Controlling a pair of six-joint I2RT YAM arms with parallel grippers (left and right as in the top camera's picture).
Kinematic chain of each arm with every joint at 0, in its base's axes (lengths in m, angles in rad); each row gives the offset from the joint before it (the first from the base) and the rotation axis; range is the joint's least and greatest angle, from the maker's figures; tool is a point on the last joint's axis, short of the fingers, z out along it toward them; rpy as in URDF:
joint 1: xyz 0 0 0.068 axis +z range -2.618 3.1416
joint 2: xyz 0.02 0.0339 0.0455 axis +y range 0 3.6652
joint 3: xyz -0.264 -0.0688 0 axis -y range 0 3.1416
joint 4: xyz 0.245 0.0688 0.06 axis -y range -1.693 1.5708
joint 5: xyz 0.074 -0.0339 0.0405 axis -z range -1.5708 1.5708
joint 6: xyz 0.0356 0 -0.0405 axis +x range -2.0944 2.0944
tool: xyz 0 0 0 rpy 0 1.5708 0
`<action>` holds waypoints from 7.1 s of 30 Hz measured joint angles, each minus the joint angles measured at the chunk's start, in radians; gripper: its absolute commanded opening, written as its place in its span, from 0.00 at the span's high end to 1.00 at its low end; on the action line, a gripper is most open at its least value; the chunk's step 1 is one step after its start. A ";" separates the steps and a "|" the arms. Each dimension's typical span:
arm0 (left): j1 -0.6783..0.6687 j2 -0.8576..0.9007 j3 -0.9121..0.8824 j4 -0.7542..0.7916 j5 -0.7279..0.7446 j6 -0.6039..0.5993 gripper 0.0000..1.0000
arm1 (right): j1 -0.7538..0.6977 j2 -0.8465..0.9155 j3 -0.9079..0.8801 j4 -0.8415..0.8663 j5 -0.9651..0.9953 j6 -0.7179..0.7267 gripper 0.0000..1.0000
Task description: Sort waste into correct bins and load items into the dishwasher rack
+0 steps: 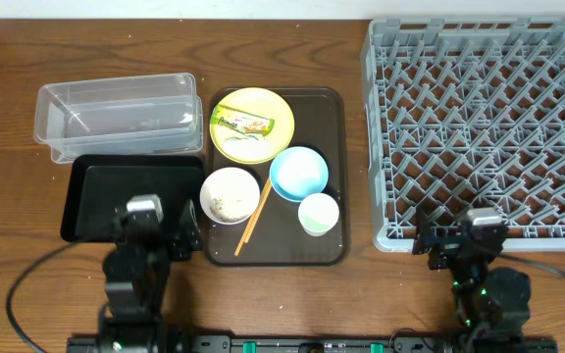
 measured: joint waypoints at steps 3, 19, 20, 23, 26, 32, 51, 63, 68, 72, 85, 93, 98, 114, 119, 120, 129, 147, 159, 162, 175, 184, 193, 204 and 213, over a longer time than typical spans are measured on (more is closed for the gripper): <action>0.000 0.157 0.148 -0.100 0.020 -0.002 0.06 | 0.000 0.109 0.103 -0.055 0.002 0.011 0.01; 0.000 0.834 0.843 -0.754 0.120 -0.005 0.05 | 0.000 0.827 0.717 -0.579 0.009 0.023 0.00; 0.000 0.841 0.843 -0.753 0.123 -0.005 0.05 | 0.000 0.858 0.739 -0.585 0.010 0.024 0.01; 0.000 0.853 0.844 -0.715 0.145 -0.005 0.06 | 0.000 0.914 0.769 -0.587 0.010 0.023 0.01; -0.002 0.856 0.861 -0.666 0.166 -0.005 0.06 | 0.000 0.939 0.771 -0.598 0.008 0.023 0.01; -0.053 0.922 0.939 -0.506 0.153 0.024 0.06 | 0.000 0.943 0.771 -0.592 0.003 0.024 0.01; -0.288 1.369 0.959 -0.177 -0.011 0.222 0.06 | 0.000 0.943 0.771 -0.592 0.003 0.038 0.01; -0.288 1.548 0.959 -0.178 -0.021 0.230 0.25 | 0.000 0.943 0.771 -0.592 0.003 0.038 0.01; -0.288 1.577 0.959 -0.181 -0.021 0.232 0.28 | 0.000 0.943 0.771 -0.592 0.003 0.038 0.01; -0.288 1.595 0.959 -0.180 -0.022 0.228 0.47 | 0.000 0.943 0.771 -0.592 0.003 0.038 0.01; -0.287 1.555 0.959 -0.182 -0.021 0.232 0.72 | 0.000 0.943 0.771 -0.592 0.004 0.038 0.01; -0.229 1.297 0.968 -0.151 -0.053 0.232 0.67 | 0.000 0.943 0.771 -0.592 0.004 0.038 0.01; -0.089 1.255 0.978 -0.118 -0.077 0.227 0.62 | 0.000 0.943 0.771 -0.592 0.004 0.038 0.01; 0.000 1.283 0.978 -0.076 0.080 0.112 0.06 | 0.000 0.943 0.771 -0.592 0.004 0.038 0.01; -0.060 1.281 0.978 -0.075 0.217 0.018 0.05 | 0.000 0.943 0.771 -0.592 0.005 0.038 0.01; -0.073 1.281 0.978 -0.073 0.229 -0.019 0.05 | 0.000 0.943 0.771 -0.592 0.004 0.038 0.01; -0.182 1.324 0.978 -0.100 0.167 -0.406 0.05 | 0.000 0.943 0.771 -0.584 0.004 0.038 0.01; -0.305 1.557 0.978 -0.009 -0.049 -0.706 0.15 | 0.000 0.943 0.771 -0.592 0.004 0.038 0.01; -0.300 1.644 0.978 0.050 -0.071 -0.716 0.21 | 0.000 0.943 0.771 -0.596 0.004 0.038 0.01; -0.300 1.654 0.978 0.080 -0.073 -0.723 0.29 | 0.000 0.943 0.771 -0.599 0.004 0.038 0.01; -0.300 1.663 0.978 0.132 -0.097 -0.734 0.58 | 0.000 0.943 0.771 -0.601 0.004 0.038 0.01; -0.300 1.663 0.978 0.132 -0.105 -0.738 0.94 | 0.000 0.943 0.771 -0.602 0.005 0.038 0.01; -0.300 1.662 0.978 0.106 -0.104 -0.634 0.94 | 0.000 0.943 0.771 -0.602 0.004 0.038 0.01; -0.298 1.435 0.977 0.021 -0.105 -0.490 0.94 | 0.000 0.943 0.771 -0.603 0.004 0.038 0.01; -0.171 1.264 0.977 -0.040 -0.108 -0.438 0.93 | 0.000 0.943 0.771 -0.602 0.005 0.038 0.01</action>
